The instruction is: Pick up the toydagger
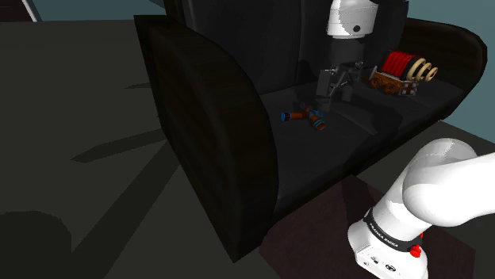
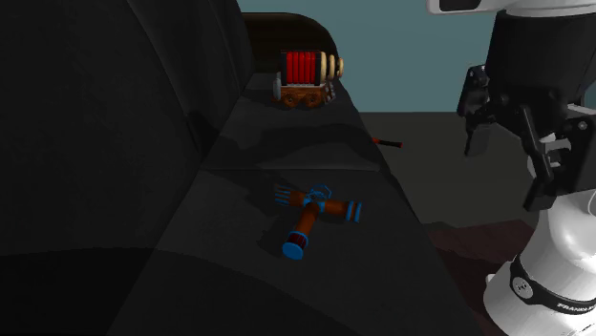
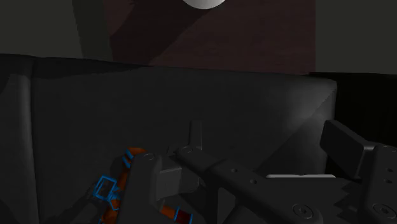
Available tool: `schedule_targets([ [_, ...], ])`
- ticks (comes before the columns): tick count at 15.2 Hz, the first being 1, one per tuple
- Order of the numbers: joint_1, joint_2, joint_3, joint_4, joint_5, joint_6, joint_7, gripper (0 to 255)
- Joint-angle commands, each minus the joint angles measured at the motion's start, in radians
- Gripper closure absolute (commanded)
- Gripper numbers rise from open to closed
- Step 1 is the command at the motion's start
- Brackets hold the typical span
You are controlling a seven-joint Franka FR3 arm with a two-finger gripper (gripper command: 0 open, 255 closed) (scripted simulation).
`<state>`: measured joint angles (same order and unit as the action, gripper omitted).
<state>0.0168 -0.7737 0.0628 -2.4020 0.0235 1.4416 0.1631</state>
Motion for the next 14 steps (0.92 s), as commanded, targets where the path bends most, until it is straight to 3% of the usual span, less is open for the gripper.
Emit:
schedule_targets([
  [1,0.0,0.0,0.0,0.0,0.0,0.0,0.0,0],
  [14,-0.147,0.172,-0.126,-0.171,-0.161,0.462,-0.014,0],
])
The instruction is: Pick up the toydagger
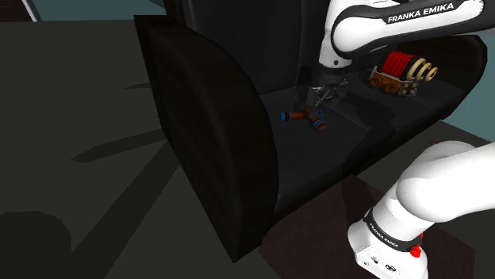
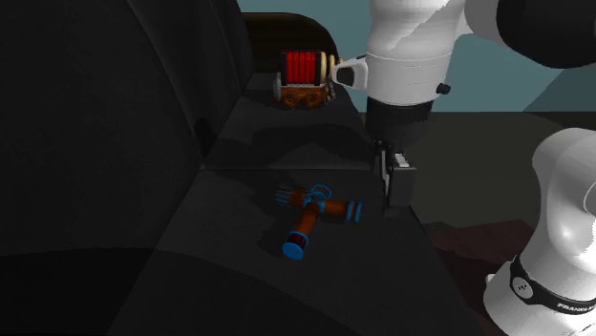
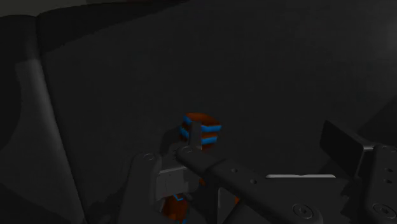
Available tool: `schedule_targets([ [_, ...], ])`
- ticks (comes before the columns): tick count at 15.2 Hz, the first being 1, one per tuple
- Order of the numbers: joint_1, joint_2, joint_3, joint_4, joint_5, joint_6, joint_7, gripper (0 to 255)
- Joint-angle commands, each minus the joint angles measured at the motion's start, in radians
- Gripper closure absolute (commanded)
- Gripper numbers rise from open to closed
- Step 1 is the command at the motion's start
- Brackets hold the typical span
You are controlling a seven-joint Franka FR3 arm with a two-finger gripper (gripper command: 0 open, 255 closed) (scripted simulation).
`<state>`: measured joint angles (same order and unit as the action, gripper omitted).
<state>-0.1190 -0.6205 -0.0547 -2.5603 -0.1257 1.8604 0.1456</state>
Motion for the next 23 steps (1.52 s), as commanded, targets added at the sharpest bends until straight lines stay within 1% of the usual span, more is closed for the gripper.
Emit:
schedule_targets([
  [1,-0.023,0.041,-0.019,-0.017,-0.023,0.08,0.004,0],
  [5,-0.068,0.141,-0.063,-0.022,-0.065,0.225,0.007,0],
  [6,-0.076,0.159,-0.07,-0.02,-0.072,0.249,0.008,0],
  [13,-0.079,0.211,-0.076,-0.078,-0.083,0.359,0.021,0],
  [15,-0.079,0.216,-0.077,-0.082,-0.084,0.368,0.022,0],
  [16,-0.078,0.218,-0.076,-0.079,-0.083,0.366,0.023,255],
  [23,-0.079,0.219,-0.076,-0.079,-0.083,0.368,0.022,255],
])
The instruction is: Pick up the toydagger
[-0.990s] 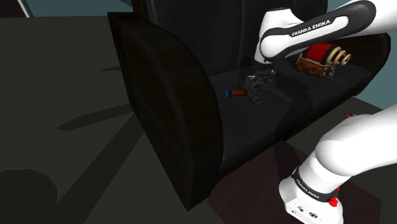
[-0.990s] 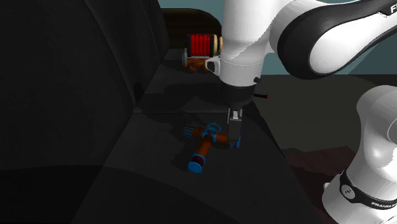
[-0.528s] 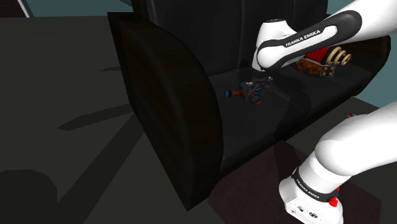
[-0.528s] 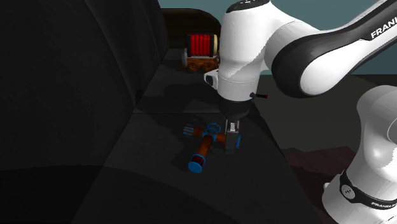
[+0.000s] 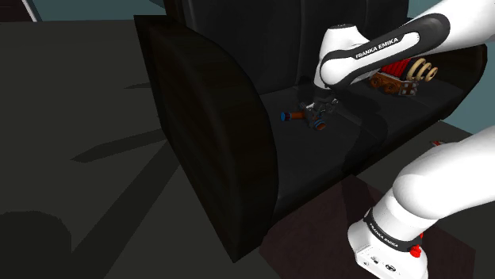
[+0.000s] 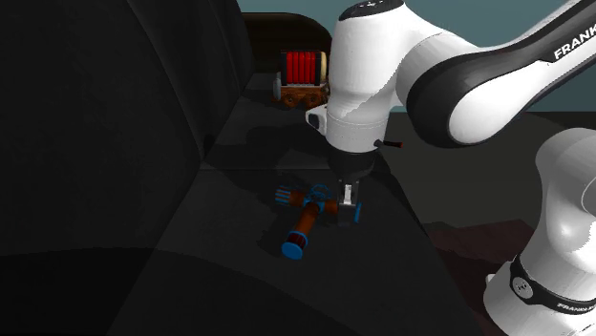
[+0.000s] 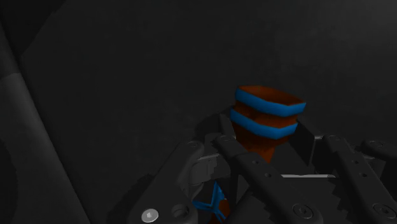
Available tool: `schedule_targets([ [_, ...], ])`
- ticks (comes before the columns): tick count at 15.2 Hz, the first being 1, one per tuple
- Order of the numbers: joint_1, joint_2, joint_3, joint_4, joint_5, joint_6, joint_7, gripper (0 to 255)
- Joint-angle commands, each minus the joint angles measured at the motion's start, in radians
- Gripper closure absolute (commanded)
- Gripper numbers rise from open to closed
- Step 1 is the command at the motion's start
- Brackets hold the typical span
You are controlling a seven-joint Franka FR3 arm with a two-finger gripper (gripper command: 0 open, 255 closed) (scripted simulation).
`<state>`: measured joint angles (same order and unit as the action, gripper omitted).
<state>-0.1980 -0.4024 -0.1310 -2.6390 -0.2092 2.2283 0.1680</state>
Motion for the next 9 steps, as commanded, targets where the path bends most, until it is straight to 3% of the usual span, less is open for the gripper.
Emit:
schedule_targets([
  [1,0.0,0.001,0.0,-0.001,0.0,0.0,0.0,255],
  [9,0.003,-0.056,0.006,0.053,0.011,-0.11,-0.013,255],
])
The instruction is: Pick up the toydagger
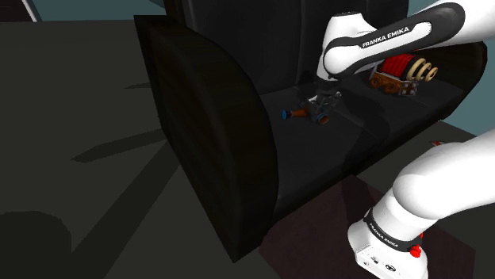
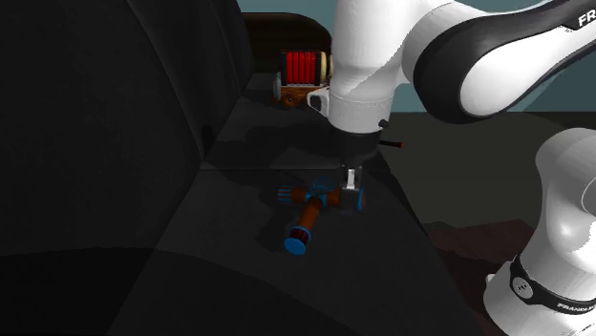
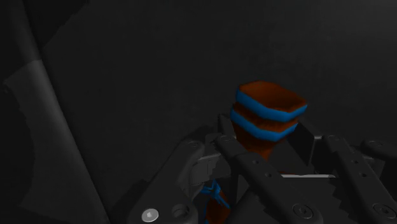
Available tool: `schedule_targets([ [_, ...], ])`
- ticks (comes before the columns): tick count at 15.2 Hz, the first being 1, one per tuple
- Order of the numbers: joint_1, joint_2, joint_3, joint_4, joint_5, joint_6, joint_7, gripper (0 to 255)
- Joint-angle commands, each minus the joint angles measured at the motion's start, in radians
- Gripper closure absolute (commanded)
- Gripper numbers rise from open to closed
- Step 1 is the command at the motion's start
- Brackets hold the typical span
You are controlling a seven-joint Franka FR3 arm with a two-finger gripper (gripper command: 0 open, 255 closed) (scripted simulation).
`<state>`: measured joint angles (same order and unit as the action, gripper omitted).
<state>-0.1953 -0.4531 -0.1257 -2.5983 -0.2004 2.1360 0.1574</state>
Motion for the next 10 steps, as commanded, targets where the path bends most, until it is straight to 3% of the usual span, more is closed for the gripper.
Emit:
schedule_targets([
  [1,0.001,-0.011,0.001,0.022,0.003,-0.033,-0.005,255],
  [10,0.004,-0.048,0.008,0.092,0.013,-0.139,-0.016,255],
])
